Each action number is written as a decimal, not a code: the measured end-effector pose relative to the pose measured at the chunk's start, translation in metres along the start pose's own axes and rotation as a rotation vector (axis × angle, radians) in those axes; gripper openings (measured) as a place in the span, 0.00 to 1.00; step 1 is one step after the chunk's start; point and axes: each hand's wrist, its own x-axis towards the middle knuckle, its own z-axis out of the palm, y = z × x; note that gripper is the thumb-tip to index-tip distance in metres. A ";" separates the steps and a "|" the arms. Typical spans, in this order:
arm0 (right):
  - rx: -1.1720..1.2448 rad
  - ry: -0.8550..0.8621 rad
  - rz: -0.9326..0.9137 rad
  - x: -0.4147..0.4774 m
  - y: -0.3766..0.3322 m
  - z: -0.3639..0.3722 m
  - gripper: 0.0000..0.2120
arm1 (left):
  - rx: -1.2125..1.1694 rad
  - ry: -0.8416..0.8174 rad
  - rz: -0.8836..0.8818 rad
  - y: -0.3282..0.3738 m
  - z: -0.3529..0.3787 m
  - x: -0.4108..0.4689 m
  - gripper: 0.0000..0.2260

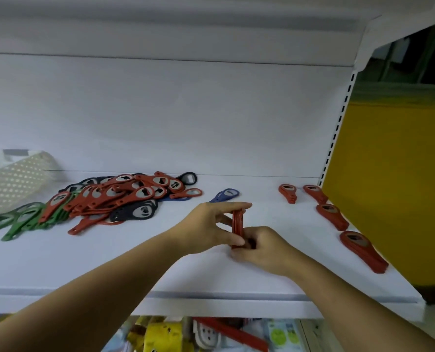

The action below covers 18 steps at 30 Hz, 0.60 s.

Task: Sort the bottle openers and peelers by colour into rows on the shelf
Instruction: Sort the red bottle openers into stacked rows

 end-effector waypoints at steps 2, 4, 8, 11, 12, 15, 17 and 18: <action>-0.036 0.003 -0.010 0.000 0.000 0.000 0.10 | 0.014 0.019 0.013 -0.003 0.001 0.000 0.30; -0.056 0.008 -0.011 0.001 0.000 0.000 0.10 | -0.023 0.039 0.025 -0.007 0.002 0.000 0.29; -0.011 0.014 0.000 0.003 0.000 0.000 0.10 | -0.112 0.039 0.036 -0.011 0.001 0.003 0.26; 0.089 0.074 0.044 0.002 0.000 -0.002 0.14 | -0.195 0.011 0.040 -0.012 -0.004 0.009 0.22; 0.134 0.102 0.060 0.002 0.000 -0.003 0.11 | -0.269 0.000 0.024 -0.013 -0.005 0.011 0.21; 0.268 0.160 0.108 0.003 -0.003 -0.006 0.11 | -0.452 -0.051 -0.007 -0.016 -0.007 0.023 0.20; 0.270 0.199 0.151 0.004 -0.003 -0.012 0.08 | -0.498 -0.099 -0.004 -0.018 -0.006 0.032 0.20; 0.251 0.216 0.168 0.005 -0.001 -0.015 0.06 | -0.517 -0.130 -0.006 -0.019 -0.005 0.037 0.20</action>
